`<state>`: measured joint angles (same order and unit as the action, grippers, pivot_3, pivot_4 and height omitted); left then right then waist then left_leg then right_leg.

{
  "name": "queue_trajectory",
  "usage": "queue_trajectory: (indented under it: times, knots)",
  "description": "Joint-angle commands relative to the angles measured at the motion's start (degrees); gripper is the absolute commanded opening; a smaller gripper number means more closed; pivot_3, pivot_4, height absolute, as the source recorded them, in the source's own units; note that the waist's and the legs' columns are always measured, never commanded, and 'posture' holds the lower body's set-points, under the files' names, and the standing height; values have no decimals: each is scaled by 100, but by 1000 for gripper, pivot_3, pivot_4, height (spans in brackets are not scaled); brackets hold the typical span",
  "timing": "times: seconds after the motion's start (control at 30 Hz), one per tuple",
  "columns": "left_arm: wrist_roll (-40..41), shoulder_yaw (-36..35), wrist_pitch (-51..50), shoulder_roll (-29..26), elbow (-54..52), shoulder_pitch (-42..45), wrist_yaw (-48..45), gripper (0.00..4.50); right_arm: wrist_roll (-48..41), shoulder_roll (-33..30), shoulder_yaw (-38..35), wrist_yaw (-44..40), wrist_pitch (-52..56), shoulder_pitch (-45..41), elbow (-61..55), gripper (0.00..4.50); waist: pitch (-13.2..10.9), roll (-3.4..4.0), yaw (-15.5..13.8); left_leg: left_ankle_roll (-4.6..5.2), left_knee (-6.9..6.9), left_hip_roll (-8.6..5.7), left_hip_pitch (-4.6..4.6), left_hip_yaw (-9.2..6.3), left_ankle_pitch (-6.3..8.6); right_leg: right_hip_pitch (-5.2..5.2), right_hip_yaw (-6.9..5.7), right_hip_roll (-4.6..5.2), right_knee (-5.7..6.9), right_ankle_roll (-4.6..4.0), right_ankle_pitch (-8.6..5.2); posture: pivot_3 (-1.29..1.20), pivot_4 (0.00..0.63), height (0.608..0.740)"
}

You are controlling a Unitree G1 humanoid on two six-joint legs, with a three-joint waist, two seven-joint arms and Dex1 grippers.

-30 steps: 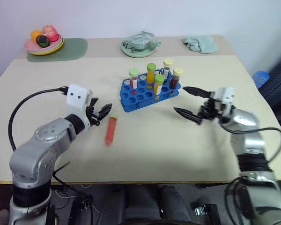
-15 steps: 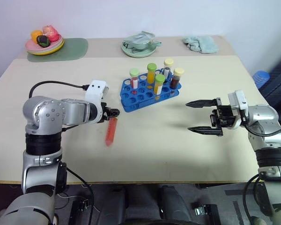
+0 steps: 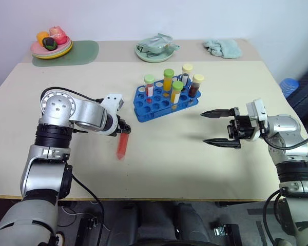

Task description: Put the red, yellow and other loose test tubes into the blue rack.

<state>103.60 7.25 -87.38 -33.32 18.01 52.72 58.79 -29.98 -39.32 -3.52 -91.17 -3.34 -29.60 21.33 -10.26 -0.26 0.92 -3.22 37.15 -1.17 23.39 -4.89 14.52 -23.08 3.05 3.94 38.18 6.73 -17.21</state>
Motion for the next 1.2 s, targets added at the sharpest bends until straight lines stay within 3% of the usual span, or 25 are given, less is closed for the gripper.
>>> queue_trajectory:
  times: [0.03, 0.33, 0.4, 0.53, 0.63, 1.2]
  knots:
    - [928, 323, 574, -153, -51, 13, 745, 2909, -37, 39, -168, 67, -120, 43, -260, 4254, 0, 0, 0, -1, 0, -1, 0, 2, -1, -1, 1, 5, 1, 0, 0, 0, 150, 740]
    - [940, 303, 813, 70, 63, -163, 1208, 2909, -39, 34, -181, 117, -197, 158, -316, 4254, 0, 0, -11, -5, 0, -21, 1, 5, -3, -2, -1, 6, 1, 0, 0, 0, 150, 740]
    - [940, 282, 854, 100, 90, -182, 1302, 2143, -36, 10, -195, 130, -201, 177, -329, 4296, 0, 0, -3, -5, 0, -22, 1, 6, -3, -2, 0, 6, 1, 0, 0, 0, 150, 740]
    - [940, 265, 890, 140, 123, -228, 1415, 2143, -32, -24, -228, 166, -210, 189, -330, 4296, 1, 1, 6, -5, 0, -21, 1, 6, -3, -3, 0, 2, 1, 0, 0, 0, 150, 740]
    - [940, 252, 944, 175, 54, -305, 1510, 992, -35, -25, -238, 194, -198, 219, -378, 4296, 2, 1, -5, -5, 0, -21, 1, 7, -3, -3, 1, 3, 1, 0, 0, 0, 150, 740]
    - [940, 302, 1002, 11, -498, -278, 967, 816, 0, 12, -231, 310, -120, 270, -482, 4296, 4, 2, -5, -6, 1, -22, 1, 7, -4, -2, 1, 3, 1, 0, 0, 0, 150, 740]
